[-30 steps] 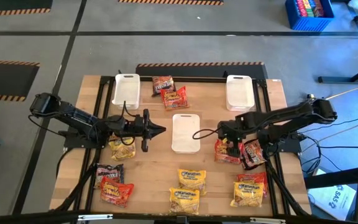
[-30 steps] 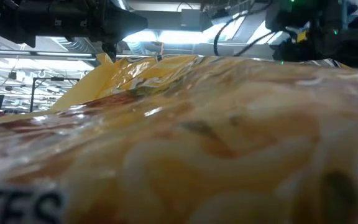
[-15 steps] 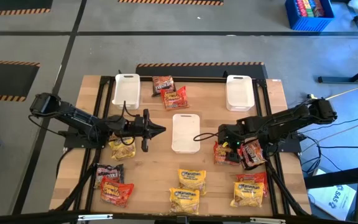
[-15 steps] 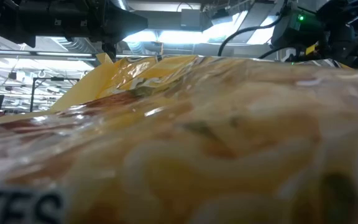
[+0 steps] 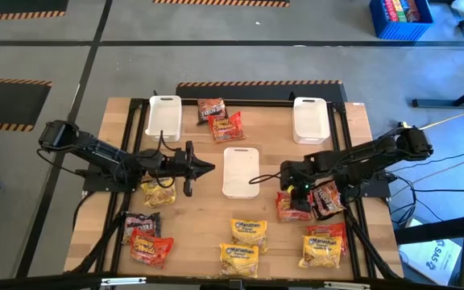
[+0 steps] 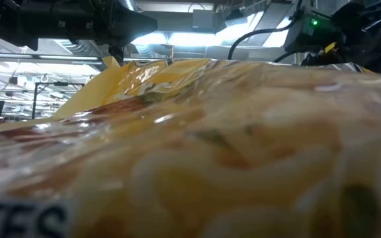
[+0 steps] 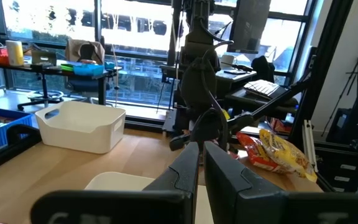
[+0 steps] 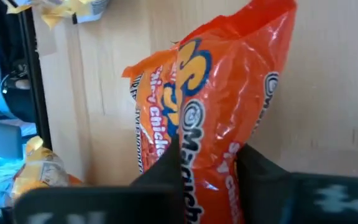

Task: Sort Maruchan noodles
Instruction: Put the orange noodle pack into the white right bin

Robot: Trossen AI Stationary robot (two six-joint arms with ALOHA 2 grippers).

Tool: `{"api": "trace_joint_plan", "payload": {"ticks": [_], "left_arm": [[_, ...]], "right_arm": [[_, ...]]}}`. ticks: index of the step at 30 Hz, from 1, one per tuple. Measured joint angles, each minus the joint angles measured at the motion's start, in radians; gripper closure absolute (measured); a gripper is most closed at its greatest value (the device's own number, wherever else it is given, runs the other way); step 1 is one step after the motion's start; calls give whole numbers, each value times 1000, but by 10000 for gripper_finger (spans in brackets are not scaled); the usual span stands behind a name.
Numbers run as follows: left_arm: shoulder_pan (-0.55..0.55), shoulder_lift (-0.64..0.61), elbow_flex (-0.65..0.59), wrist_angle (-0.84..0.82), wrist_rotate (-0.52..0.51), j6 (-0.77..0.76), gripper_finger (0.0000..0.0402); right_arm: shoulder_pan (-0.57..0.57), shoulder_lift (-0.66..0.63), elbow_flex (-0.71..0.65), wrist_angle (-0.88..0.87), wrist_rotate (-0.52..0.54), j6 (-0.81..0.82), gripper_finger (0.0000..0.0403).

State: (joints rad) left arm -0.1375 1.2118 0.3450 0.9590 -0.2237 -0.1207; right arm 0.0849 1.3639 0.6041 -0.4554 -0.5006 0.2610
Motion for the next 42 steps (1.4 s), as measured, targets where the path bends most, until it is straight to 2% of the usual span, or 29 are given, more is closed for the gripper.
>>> {"api": "trace_joint_plan", "payload": {"ticks": [3, 12, 23, 29, 33, 37, 42], "left_arm": [[0, 0, 0, 0, 0, 0, 382], [0, 0, 0, 0, 0, 0, 382], [0, 0, 0, -4, -2, 0, 382], [0, 0, 0, -5, -3, 0, 382], [0, 0, 0, -5, -3, 0, 382], [0, 0, 0, -8, -3, 0, 382], [0, 0, 0, -10, -3, 0, 382]], "right_arm": [[0, -8, 1, 0, 6, -28, 391], [29, -59, 117, -128, 154, -81, 391], [26, -80, 359, -390, 410, -110, 385], [-1, -80, 516, -578, 618, -164, 389], [-103, -106, 554, -610, 659, -262, 384], [-275, -138, 556, -631, 677, -379, 387], [-498, -152, 556, -576, 701, -629, 386]]}}
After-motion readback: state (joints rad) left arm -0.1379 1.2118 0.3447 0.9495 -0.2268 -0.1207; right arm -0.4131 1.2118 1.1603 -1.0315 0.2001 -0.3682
